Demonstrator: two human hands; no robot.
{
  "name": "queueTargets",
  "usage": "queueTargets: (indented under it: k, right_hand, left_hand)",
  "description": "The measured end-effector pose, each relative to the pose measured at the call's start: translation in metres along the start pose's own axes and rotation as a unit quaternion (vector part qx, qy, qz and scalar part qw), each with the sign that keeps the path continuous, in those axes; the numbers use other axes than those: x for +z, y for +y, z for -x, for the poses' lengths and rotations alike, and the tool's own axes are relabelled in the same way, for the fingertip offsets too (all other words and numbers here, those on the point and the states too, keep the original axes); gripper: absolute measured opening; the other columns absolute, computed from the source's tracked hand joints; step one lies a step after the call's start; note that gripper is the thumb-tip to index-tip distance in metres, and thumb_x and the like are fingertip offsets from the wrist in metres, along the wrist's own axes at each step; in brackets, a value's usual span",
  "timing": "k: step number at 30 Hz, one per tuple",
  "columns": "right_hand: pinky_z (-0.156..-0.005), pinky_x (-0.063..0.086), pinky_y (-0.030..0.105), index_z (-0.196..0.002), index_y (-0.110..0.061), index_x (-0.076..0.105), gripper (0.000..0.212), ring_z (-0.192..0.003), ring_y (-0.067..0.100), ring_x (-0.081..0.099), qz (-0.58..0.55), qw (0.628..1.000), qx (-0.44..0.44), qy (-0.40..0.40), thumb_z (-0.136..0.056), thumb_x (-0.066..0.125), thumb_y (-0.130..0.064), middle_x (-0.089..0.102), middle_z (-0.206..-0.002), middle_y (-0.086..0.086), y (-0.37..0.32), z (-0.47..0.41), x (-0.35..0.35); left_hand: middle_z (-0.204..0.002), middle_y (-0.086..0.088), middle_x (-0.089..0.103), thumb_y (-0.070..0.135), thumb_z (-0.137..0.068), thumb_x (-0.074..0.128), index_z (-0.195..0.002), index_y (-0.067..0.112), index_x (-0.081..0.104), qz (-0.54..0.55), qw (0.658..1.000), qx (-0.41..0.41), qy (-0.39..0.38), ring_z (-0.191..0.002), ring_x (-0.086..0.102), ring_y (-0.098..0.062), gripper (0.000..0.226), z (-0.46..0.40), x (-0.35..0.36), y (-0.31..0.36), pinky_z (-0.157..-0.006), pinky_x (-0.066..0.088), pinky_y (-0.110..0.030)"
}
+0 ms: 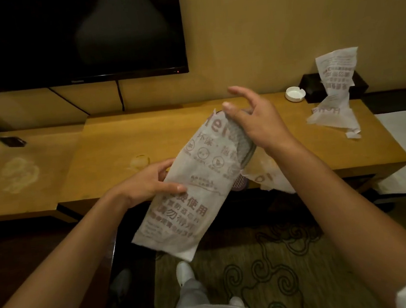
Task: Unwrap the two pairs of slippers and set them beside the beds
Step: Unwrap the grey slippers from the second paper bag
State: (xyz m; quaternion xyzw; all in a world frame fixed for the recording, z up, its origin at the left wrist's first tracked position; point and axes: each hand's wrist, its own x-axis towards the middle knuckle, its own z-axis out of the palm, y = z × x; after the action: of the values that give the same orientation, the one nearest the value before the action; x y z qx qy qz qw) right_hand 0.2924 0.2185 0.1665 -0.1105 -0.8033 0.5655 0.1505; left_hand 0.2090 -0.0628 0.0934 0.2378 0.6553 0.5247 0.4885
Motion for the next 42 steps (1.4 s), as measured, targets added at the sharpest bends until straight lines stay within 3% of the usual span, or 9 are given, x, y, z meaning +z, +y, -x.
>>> queueTargets:
  k: [5, 9, 14, 20, 23, 30, 35, 39, 42]
  right_hand:
    - [-0.072, 0.059, 0.029, -0.12, -0.021, 0.066, 0.034, -0.084, 0.002, 0.07, -0.08, 0.981, 0.005, 0.179, -0.094, 0.069, -0.043, 0.073, -0.106, -0.003, -0.003, -0.01, -0.013]
    - [-0.076, 0.054, 0.018, -0.111, -0.017, 0.063, 0.031, -0.089, -0.005, 0.067, -0.089, 0.932, -0.141, 0.321, -0.093, 0.069, -0.043, 0.067, -0.107, -0.009, -0.018, -0.008, -0.022]
    - [-0.067, 0.053, 0.015, -0.106, -0.022, 0.066, 0.03, -0.084, 0.001, 0.069, -0.027, 0.974, -0.155, 0.162, -0.086, 0.077, -0.043, 0.069, -0.099, -0.015, -0.033, -0.007, -0.021]
    - [-0.062, 0.053, 0.024, -0.084, -0.029, 0.071, 0.016, -0.073, 0.008, 0.068, -0.024, 0.995, -0.093, 0.005, -0.083, 0.08, -0.042, 0.072, -0.08, -0.012, -0.019, -0.006, 0.034]
    - [-0.067, 0.055, 0.023, -0.085, -0.029, 0.071, 0.015, -0.078, 0.003, 0.069, -0.054, 0.997, -0.052, 0.013, -0.087, 0.076, -0.043, 0.073, -0.084, -0.011, -0.007, -0.014, 0.039]
    - [-0.097, 0.055, 0.045, -0.118, -0.028, 0.069, 0.047, -0.107, 0.019, 0.069, -0.027, 0.97, 0.199, -0.138, -0.099, 0.042, -0.062, 0.073, -0.12, 0.002, 0.038, -0.028, 0.021]
    - [-0.066, 0.056, 0.028, -0.09, -0.023, 0.079, 0.018, -0.08, 0.013, 0.074, 0.044, 0.937, 0.193, -0.289, -0.092, 0.066, -0.035, 0.08, -0.093, 0.001, 0.072, -0.023, 0.019]
    - [-0.061, 0.055, 0.028, -0.109, -0.012, 0.075, 0.019, -0.087, 0.025, 0.071, -0.079, 0.954, 0.27, -0.101, -0.095, 0.067, -0.023, 0.077, -0.088, 0.002, 0.095, -0.067, -0.015]
    - [-0.074, 0.058, 0.041, -0.141, -0.014, 0.052, 0.05, -0.105, 0.029, 0.066, -0.331, 0.877, 0.318, 0.142, -0.101, 0.055, -0.044, 0.067, -0.114, 0.008, 0.126, -0.1, -0.062]
  left_hand:
    - [-0.125, -0.01, 0.07, 0.016, -0.082, 0.084, -0.142, 0.054, 0.042, 0.016, 0.998, -0.043, 0.049, -0.107, 0.07, -0.041, 0.082, 0.014, -0.035, 0.001, -0.078, 0.061, -0.05]
    - [-0.095, -0.007, 0.078, 0.018, -0.094, 0.07, -0.142, 0.056, 0.04, -0.11, 0.95, -0.063, 0.286, -0.067, 0.074, -0.03, 0.068, 0.018, -0.066, -0.005, -0.053, 0.058, -0.037]
    - [-0.083, -0.01, 0.068, 0.01, -0.099, 0.044, -0.1, 0.026, 0.067, -0.246, 0.832, -0.031, 0.497, -0.066, 0.062, -0.028, 0.028, 0.002, -0.062, 0.003, -0.061, 0.055, -0.046]
    - [-0.087, 0.01, 0.079, 0.039, -0.095, 0.063, -0.085, 0.031, 0.083, 0.024, 0.971, 0.116, 0.206, -0.081, 0.073, -0.001, 0.024, -0.02, 0.029, 0.043, -0.073, 0.053, -0.022]
    - [-0.089, 0.005, 0.079, 0.068, -0.063, 0.077, -0.088, 0.031, 0.082, 0.094, 0.973, 0.107, 0.179, -0.08, 0.076, -0.009, 0.045, -0.027, 0.051, 0.036, -0.063, 0.057, -0.02]
    - [-0.1, -0.006, 0.079, 0.04, -0.079, 0.081, -0.093, 0.022, 0.082, 0.099, 0.948, 0.153, 0.262, -0.092, 0.076, -0.022, 0.023, -0.037, 0.041, 0.03, -0.069, 0.059, -0.029]
    - [-0.108, -0.01, 0.077, 0.035, -0.082, 0.079, -0.096, 0.019, 0.081, 0.185, 0.936, 0.126, 0.272, -0.099, 0.075, -0.023, 0.022, -0.045, 0.02, 0.027, -0.073, 0.059, -0.029]
    - [-0.11, -0.009, 0.077, 0.033, -0.088, 0.076, -0.103, 0.019, 0.077, 0.182, 0.929, 0.108, 0.303, -0.1, 0.074, -0.025, 0.021, -0.049, 0.009, 0.016, -0.075, 0.06, -0.031]
    - [-0.111, -0.005, 0.077, 0.044, -0.083, 0.077, -0.112, 0.018, 0.073, 0.194, 0.923, 0.089, 0.319, -0.101, 0.074, -0.022, 0.04, -0.047, -0.006, 0.006, -0.074, 0.06, -0.03]
